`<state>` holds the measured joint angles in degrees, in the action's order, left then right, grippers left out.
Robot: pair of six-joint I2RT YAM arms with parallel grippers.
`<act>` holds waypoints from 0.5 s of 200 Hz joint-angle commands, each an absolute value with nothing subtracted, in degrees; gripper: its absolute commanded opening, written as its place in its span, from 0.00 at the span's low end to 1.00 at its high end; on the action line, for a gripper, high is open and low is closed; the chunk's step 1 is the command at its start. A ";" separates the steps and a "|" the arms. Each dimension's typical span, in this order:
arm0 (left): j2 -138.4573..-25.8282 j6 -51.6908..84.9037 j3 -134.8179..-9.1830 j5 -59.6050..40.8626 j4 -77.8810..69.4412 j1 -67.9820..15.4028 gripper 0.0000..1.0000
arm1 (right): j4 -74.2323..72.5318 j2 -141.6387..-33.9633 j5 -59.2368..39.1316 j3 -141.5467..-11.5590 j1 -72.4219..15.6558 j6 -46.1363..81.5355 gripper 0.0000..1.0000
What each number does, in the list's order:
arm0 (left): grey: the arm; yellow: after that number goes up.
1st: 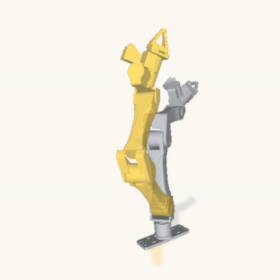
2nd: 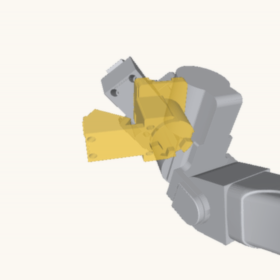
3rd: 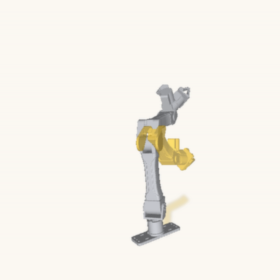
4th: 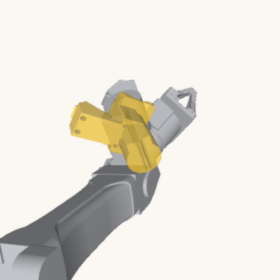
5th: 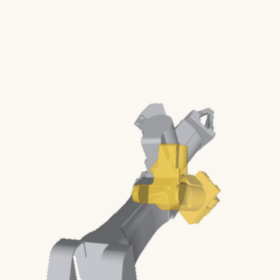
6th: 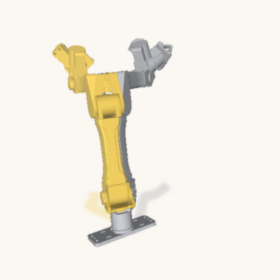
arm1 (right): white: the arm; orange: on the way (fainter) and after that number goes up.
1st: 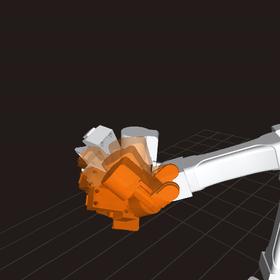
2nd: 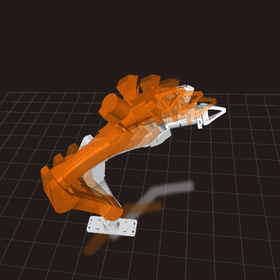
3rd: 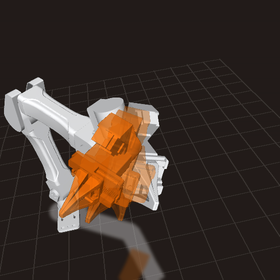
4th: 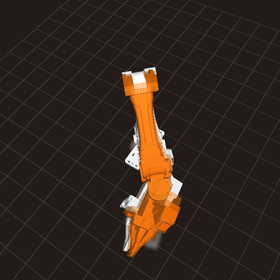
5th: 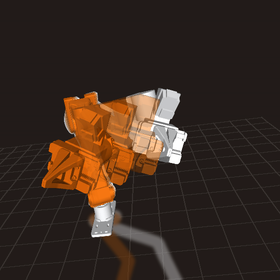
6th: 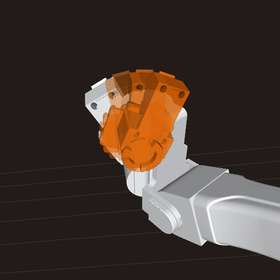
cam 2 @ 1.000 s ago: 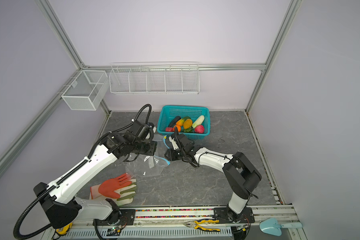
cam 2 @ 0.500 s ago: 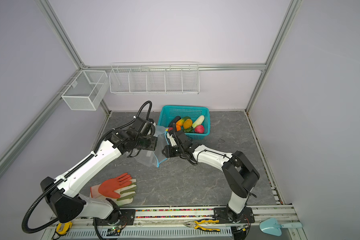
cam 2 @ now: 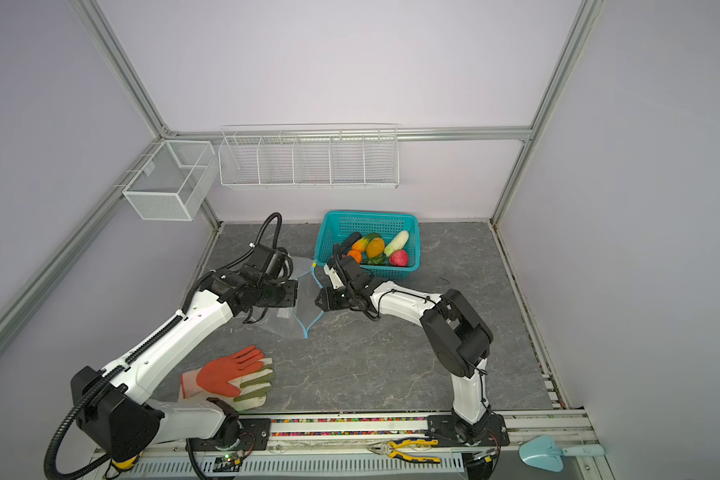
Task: Place the food in the zip-top bag and seal the zipper
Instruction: 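Release the zipper with the right gripper and raise it toward the basket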
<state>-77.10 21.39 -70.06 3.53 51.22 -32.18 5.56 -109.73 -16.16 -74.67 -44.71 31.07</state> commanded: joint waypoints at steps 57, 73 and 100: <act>-84.39 23.45 -73.56 -1.09 49.79 -31.90 0.00 | 7.69 -105.25 -15.86 -70.96 -43.21 27.61 0.61; -84.94 24.10 -73.82 -0.91 49.74 -31.90 0.00 | 8.17 -104.30 -15.81 -70.37 -43.22 27.34 0.62; -85.46 25.01 -74.12 1.97 50.49 -31.90 0.00 | 9.02 -101.56 -15.54 -68.80 -43.12 26.66 0.63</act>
